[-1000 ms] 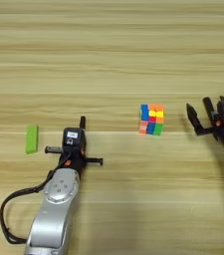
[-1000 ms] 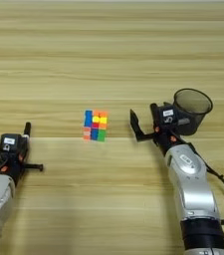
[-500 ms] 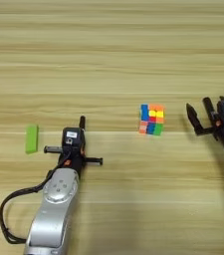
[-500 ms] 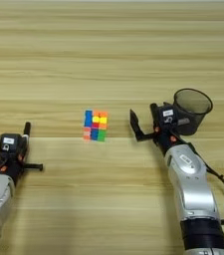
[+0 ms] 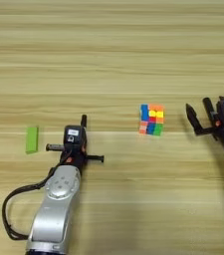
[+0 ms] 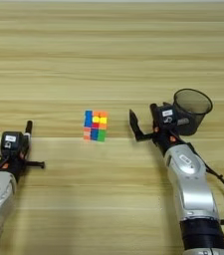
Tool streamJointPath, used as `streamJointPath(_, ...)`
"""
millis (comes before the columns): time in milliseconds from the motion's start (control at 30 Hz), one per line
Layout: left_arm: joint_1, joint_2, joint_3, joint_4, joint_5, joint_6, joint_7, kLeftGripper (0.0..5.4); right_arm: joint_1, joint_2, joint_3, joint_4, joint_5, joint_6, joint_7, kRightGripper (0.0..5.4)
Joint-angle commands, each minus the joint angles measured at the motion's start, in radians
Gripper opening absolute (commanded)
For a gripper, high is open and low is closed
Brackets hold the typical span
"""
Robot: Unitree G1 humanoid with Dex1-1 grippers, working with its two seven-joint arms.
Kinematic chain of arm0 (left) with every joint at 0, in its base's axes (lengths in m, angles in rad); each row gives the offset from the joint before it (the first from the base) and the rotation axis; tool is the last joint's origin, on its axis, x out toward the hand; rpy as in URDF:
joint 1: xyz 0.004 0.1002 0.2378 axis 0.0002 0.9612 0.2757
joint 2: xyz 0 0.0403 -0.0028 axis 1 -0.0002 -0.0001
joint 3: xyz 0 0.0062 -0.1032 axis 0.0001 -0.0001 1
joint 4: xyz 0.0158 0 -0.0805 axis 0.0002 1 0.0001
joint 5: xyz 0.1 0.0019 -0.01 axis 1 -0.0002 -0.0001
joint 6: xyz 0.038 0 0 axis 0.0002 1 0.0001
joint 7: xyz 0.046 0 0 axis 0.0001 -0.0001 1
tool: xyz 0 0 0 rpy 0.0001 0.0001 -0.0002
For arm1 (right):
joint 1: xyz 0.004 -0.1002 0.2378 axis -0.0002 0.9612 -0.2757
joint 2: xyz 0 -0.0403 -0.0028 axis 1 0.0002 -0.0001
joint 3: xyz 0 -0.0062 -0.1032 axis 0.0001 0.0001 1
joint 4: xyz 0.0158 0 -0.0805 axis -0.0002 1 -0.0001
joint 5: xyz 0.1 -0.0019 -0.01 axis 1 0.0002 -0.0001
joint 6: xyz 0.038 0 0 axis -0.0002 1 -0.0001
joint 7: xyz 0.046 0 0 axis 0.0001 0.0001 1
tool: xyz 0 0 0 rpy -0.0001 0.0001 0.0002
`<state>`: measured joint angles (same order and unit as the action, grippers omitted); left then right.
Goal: Move the objects on the table
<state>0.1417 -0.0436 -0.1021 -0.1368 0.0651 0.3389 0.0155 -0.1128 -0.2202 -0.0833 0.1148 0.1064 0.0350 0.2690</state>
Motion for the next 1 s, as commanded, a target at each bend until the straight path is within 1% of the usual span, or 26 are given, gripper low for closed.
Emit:
streamJointPath(33, 0.03, -0.022, -0.034, 0.073, -0.007, 0.055, -0.007, 0.02, -0.017, 0.001, 0.002, -0.001, 0.001, 0.003, -0.002, 5.4)
streamJointPath(433, 0.008, -0.059, -0.126, 0.108, -0.013, 0.06, 0.012, 0.02, -0.021, 0.0, 0.002, 0.004, 0.001, 0.0, -0.001, 5.4)
streamJointPath(667, -0.004, -0.065, -0.162, 0.131, -0.021, 0.056, 0.026, 0.02, -0.023, -0.001, 0.002, 0.01, 0.001, -0.002, 0.0, 5.4)
streamJointPath(1000, -0.022, -0.092, -0.232, 0.162, -0.029, 0.048, 0.049, 0.02, -0.027, -0.003, 0.001, 0.02, 0.001, -0.008, 0.003, 5.4)
